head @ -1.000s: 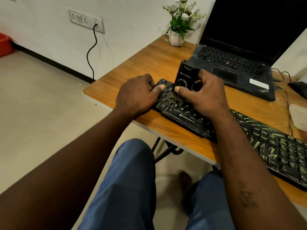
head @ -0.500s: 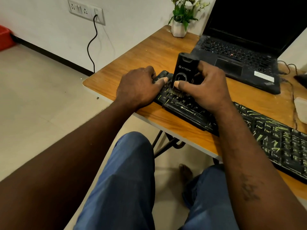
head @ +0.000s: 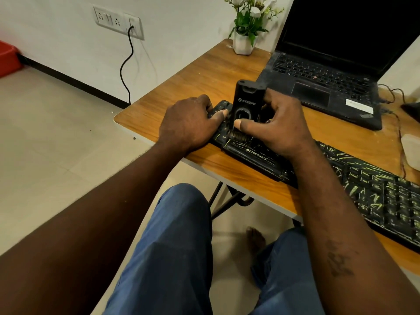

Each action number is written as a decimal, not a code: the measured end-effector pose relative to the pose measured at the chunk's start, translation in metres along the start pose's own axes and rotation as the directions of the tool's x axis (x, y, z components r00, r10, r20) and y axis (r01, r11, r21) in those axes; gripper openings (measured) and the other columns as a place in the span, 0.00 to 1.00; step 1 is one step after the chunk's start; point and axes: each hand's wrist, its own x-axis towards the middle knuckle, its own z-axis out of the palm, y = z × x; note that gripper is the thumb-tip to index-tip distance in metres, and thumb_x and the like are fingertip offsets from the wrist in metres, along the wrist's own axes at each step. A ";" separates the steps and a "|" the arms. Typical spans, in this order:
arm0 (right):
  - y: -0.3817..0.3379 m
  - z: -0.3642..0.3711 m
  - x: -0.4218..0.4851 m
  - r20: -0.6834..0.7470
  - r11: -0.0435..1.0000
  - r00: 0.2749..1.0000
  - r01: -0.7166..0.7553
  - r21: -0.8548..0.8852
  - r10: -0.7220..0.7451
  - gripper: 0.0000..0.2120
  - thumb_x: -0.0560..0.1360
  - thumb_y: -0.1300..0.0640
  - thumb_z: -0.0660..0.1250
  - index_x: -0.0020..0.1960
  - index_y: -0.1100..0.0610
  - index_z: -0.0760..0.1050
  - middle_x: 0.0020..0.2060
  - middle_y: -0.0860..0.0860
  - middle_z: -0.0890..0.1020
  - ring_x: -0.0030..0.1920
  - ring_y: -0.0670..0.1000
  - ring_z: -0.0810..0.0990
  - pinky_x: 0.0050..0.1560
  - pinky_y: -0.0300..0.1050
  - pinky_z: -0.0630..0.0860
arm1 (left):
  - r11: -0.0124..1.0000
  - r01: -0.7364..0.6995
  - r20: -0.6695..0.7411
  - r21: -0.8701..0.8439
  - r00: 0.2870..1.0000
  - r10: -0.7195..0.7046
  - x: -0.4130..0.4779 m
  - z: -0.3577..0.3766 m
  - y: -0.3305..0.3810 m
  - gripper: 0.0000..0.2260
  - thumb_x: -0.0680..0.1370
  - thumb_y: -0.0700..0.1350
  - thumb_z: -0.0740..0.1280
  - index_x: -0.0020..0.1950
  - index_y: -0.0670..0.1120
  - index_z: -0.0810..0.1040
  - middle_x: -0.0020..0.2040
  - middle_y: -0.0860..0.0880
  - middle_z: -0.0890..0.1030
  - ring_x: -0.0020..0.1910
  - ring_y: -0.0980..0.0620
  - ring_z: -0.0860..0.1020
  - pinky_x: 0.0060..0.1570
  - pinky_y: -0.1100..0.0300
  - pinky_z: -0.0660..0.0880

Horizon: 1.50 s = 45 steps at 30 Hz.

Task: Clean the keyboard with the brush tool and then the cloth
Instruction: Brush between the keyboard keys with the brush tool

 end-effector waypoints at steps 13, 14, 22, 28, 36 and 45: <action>-0.013 -0.007 0.005 0.078 0.990 0.997 0.026 -0.136 -0.016 0.27 0.69 0.46 0.76 0.67 0.48 0.79 0.54 0.43 0.84 0.49 0.45 0.84 0.51 0.51 0.83 | 1.000 0.010 0.004 0.010 1.000 -0.010 0.000 -0.002 0.002 0.22 0.79 0.68 0.57 0.53 0.52 0.77 0.45 0.52 0.79 0.44 0.49 0.77 0.44 0.50 0.73; -0.014 -0.008 0.005 0.084 0.990 0.996 0.022 -0.138 -0.011 0.27 0.69 0.45 0.76 0.67 0.48 0.79 0.53 0.43 0.84 0.49 0.45 0.84 0.50 0.51 0.83 | 1.000 0.011 0.004 0.008 1.000 -0.011 0.000 -0.001 0.002 0.22 0.79 0.68 0.57 0.53 0.52 0.77 0.44 0.52 0.79 0.43 0.49 0.77 0.43 0.50 0.73; -0.035 0.008 -0.001 0.204 0.989 0.978 0.076 -0.125 -0.049 0.27 0.67 0.43 0.74 0.63 0.51 0.81 0.51 0.45 0.84 0.49 0.46 0.82 0.49 0.53 0.82 | 0.993 -0.100 0.025 0.057 0.995 0.098 -0.003 -0.007 -0.002 0.16 0.77 0.55 0.62 0.55 0.45 0.79 0.42 0.50 0.77 0.41 0.45 0.79 0.42 0.50 0.77; -0.040 -0.034 -0.013 0.369 0.978 0.925 -0.013 -0.210 0.091 0.25 0.69 0.49 0.78 0.65 0.46 0.79 0.51 0.42 0.84 0.50 0.42 0.82 0.52 0.48 0.82 | 1.000 0.020 0.022 -0.010 1.000 -0.020 -0.002 -0.006 0.003 0.22 0.75 0.67 0.54 0.51 0.52 0.76 0.42 0.52 0.78 0.41 0.49 0.75 0.40 0.53 0.68; -0.049 0.000 -0.008 0.261 0.943 0.965 0.108 -0.314 -0.024 0.22 0.70 0.44 0.78 0.61 0.48 0.80 0.50 0.42 0.81 0.49 0.45 0.79 0.50 0.48 0.79 | 0.995 -0.084 0.008 0.051 0.996 0.084 -0.005 -0.008 -0.001 0.14 0.77 0.56 0.64 0.55 0.47 0.77 0.47 0.46 0.82 0.43 0.42 0.80 0.43 0.47 0.78; -0.047 -0.040 -0.016 0.322 0.952 0.935 -0.050 -0.304 0.151 0.27 0.69 0.48 0.79 0.67 0.44 0.78 0.51 0.40 0.82 0.50 0.41 0.81 0.51 0.43 0.80 | 1.000 0.017 0.003 -0.003 1.000 -0.017 -0.003 -0.006 0.004 0.22 0.78 0.67 0.58 0.53 0.51 0.78 0.44 0.52 0.79 0.43 0.49 0.76 0.42 0.52 0.69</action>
